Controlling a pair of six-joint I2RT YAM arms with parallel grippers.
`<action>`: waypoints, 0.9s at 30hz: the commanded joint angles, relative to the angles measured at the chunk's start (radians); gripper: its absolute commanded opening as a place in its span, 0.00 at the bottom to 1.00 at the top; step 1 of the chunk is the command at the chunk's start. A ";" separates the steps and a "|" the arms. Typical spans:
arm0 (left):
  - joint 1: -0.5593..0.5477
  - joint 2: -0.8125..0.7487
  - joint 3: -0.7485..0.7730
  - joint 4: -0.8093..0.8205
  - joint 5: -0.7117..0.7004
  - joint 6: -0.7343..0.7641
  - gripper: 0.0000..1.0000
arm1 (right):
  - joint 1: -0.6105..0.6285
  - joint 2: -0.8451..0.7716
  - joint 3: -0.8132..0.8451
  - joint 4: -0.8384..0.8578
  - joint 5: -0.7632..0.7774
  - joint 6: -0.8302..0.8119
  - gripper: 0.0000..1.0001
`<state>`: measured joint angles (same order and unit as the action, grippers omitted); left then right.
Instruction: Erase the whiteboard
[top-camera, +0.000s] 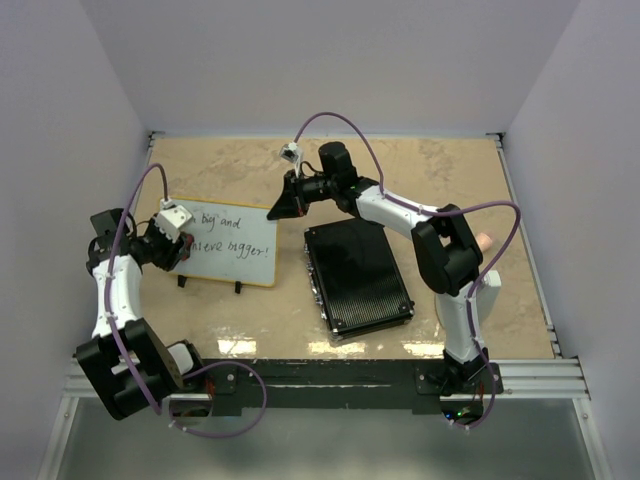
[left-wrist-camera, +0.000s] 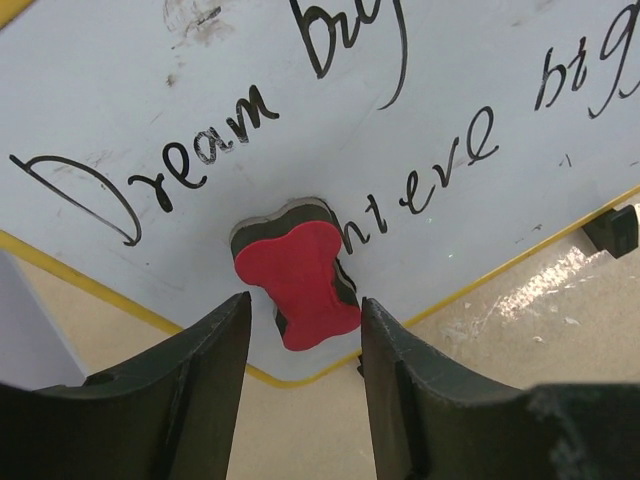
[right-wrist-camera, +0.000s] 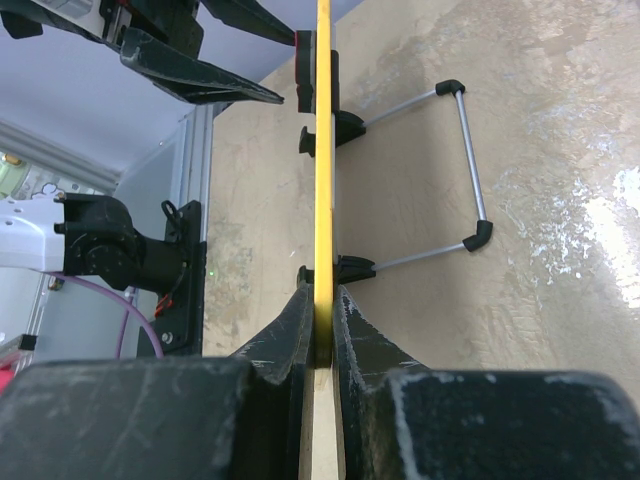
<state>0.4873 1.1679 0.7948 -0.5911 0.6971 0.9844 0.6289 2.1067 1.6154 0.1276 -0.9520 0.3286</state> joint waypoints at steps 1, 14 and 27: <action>-0.022 -0.013 -0.035 0.117 -0.004 -0.059 0.51 | 0.012 0.003 0.024 0.003 -0.013 -0.019 0.00; -0.052 -0.013 -0.062 0.188 -0.036 -0.108 0.29 | 0.011 0.012 0.031 0.004 -0.011 -0.013 0.00; -0.055 -0.004 -0.088 0.206 -0.056 -0.079 0.47 | 0.011 0.015 0.028 0.007 -0.016 -0.010 0.00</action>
<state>0.4416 1.1675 0.7303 -0.4454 0.6430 0.9005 0.6285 2.1075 1.6154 0.1276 -0.9512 0.3294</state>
